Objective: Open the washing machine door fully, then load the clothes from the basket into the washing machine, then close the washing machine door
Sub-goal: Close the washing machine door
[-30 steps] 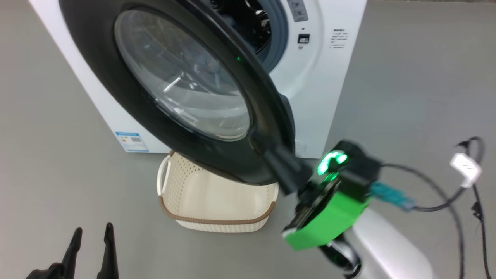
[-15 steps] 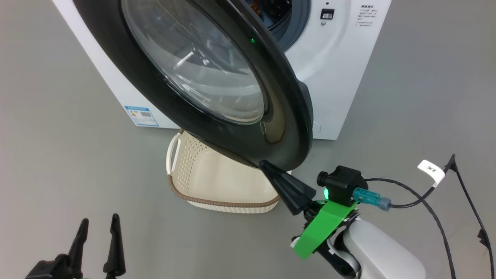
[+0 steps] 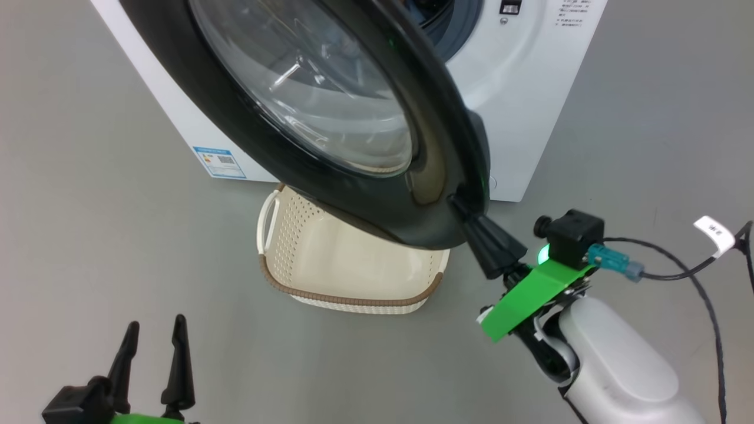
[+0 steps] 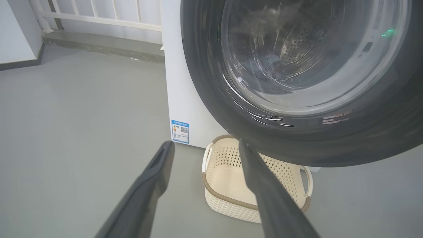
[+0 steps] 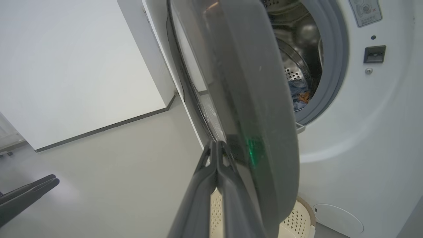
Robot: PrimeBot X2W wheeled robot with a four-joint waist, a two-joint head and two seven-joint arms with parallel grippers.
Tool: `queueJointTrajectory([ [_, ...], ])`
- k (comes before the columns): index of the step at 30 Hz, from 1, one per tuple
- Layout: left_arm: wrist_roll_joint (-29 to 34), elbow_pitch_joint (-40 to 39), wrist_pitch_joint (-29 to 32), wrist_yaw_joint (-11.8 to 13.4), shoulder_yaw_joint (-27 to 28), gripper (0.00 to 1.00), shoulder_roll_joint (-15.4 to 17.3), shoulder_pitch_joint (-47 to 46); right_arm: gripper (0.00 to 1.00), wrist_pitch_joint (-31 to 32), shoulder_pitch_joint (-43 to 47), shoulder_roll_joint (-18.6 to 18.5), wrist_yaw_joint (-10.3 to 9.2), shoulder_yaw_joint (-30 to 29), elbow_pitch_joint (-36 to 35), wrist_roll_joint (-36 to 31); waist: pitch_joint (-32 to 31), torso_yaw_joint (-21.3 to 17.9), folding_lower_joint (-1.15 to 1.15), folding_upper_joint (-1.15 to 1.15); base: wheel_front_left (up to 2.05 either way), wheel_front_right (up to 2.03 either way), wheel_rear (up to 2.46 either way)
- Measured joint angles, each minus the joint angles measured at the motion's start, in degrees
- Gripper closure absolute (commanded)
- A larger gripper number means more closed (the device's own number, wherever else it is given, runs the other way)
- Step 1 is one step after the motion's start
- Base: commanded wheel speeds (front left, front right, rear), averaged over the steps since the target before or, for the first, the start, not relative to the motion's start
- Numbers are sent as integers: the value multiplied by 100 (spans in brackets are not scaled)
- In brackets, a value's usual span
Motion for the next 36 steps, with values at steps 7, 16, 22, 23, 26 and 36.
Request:
queueJointTrajectory([
  [7,0,-32,0,0,-21,0,-10,-75,100,0,-121,-5,0,-383,0,-69,73,30,0,0,0,0,0],
  [16,0,-135,0,0,-156,0,-25,-285,100,0,-566,-83,0,-947,143,-142,260,156,0,0,0,0,0],
  [22,-3,-225,0,0,-264,0,-36,-408,100,0,-984,-157,0,-1238,324,-189,444,280,0,0,0,0,0],
  [23,-19,-249,-1,0,-286,0,-36,-439,100,0,-1065,-172,0,-1292,359,-236,480,301,0,0,0,0,0],
  [26,-111,-297,-1,0,-392,0,-40,-529,100,0,-1282,-222,0,-1486,470,-297,584,379,0,0,0,0,0],
  [36,-261,-432,-1,0,-617,0,-45,-756,100,0,-2009,-370,0,-2135,711,-423,922,651,0,0,0,0,0],
])
